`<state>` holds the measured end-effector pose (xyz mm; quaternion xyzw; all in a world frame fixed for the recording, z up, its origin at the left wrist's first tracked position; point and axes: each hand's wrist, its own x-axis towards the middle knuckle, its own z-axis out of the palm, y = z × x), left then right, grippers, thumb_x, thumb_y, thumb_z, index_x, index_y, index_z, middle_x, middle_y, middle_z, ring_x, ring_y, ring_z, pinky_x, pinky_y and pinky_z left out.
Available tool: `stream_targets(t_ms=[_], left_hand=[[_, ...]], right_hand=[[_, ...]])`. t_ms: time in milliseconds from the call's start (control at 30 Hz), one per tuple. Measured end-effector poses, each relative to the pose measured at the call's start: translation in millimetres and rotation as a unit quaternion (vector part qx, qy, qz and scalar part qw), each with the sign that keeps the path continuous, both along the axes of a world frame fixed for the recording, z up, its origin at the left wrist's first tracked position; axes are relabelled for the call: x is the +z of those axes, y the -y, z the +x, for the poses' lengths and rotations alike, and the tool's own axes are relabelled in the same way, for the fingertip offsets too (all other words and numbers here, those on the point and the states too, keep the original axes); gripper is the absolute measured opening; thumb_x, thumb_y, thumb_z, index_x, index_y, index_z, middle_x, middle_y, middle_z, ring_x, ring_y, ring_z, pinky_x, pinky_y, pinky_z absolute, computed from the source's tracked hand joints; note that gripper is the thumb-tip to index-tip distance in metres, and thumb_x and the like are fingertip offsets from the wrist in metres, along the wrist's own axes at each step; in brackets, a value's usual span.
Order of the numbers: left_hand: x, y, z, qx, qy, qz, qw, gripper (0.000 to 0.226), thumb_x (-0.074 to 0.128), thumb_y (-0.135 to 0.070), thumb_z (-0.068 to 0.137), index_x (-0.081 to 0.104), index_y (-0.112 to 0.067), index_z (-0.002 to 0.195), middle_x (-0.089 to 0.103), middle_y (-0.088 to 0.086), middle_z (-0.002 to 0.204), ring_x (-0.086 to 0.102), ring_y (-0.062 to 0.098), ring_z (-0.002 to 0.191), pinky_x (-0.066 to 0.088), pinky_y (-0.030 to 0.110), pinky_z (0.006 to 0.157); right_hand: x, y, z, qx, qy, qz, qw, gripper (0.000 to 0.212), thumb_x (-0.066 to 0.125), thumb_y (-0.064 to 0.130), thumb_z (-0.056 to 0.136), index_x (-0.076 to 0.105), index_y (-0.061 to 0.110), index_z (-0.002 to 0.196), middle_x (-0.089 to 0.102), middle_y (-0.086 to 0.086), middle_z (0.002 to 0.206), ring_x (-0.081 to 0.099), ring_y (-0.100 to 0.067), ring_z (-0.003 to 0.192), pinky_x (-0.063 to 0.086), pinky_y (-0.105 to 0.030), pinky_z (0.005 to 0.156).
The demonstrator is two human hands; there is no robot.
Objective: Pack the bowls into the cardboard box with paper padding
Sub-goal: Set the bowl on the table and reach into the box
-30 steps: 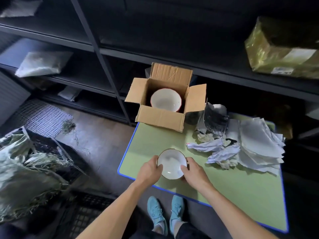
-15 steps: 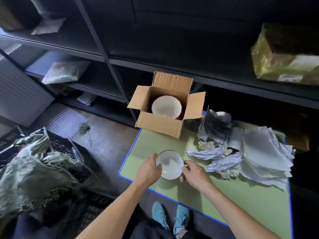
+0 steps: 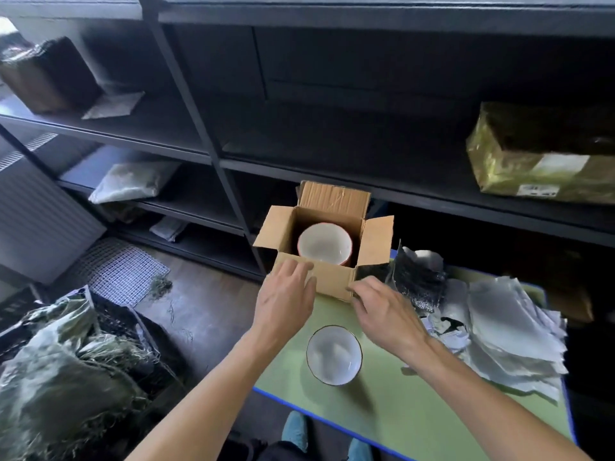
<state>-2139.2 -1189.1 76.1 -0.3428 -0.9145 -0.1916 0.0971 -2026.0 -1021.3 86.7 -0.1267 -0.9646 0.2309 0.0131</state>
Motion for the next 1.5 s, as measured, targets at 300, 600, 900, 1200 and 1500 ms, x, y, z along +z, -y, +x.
stream_targets(t_ms=[300, 600, 900, 1200, 1500], left_hand=[[14, -20, -78, -0.053, 0.110, -0.082, 0.989, 0.039, 0.038, -0.032, 0.103, 0.046, -0.016, 0.137, 0.054, 0.006, 0.120, 0.055, 0.024, 0.104, 0.047, 0.036, 0.081], [-3, -50, -123, -0.082, 0.148, -0.169, 0.971, 0.044, 0.046, -0.023, 0.101, 0.035, -0.012, 0.142, 0.057, 0.009, 0.121, 0.061, 0.026, 0.104, 0.050, 0.034, 0.084], [-8, -69, -127, -0.071, 0.195, -0.233, 0.950, 0.066, 0.040, -0.022, 0.104, 0.005, -0.001, 0.156, 0.042, 0.018, 0.145, 0.055, 0.028, 0.122, 0.045, 0.033, 0.098], [-13, -71, -128, -0.055, 0.175, -0.214, 0.959, 0.058, 0.042, -0.014, 0.103, 0.017, -0.001, 0.154, 0.046, 0.017, 0.141, 0.059, 0.028, 0.116, 0.048, 0.033, 0.095], [-14, -72, -132, -0.016, 0.220, -0.175, 0.960, 0.044, 0.051, 0.003, 0.096, 0.044, -0.006, 0.138, 0.044, 0.011, 0.132, 0.061, 0.030, 0.103, 0.054, 0.037, 0.083]], right_hand=[[18, 1, -77, -0.064, 0.037, 0.048, 0.996, 0.039, 0.044, 0.025, 0.101, 0.050, 0.013, 0.138, 0.051, -0.004, 0.132, 0.045, -0.024, 0.126, 0.041, -0.037, 0.099], [12, 2, -127, -0.139, 0.144, 0.061, 0.978, 0.038, 0.048, 0.027, 0.099, 0.044, 0.012, 0.133, 0.057, -0.013, 0.127, 0.055, -0.033, 0.116, 0.046, -0.039, 0.089], [-11, 10, -161, -0.205, 0.239, -0.012, 0.949, 0.078, 0.053, 0.024, 0.099, 0.004, 0.000, 0.155, 0.033, -0.027, 0.148, 0.048, -0.040, 0.127, 0.043, -0.039, 0.099], [-14, 16, -159, -0.246, 0.200, 0.008, 0.948, 0.077, 0.054, 0.014, 0.098, 0.005, 0.001, 0.155, 0.033, -0.026, 0.148, 0.053, -0.038, 0.124, 0.047, -0.038, 0.096], [-18, 13, -167, -0.232, 0.232, 0.154, 0.932, 0.059, 0.058, 0.010, 0.095, 0.033, -0.004, 0.146, 0.052, -0.018, 0.135, 0.061, -0.030, 0.113, 0.051, -0.033, 0.088]])
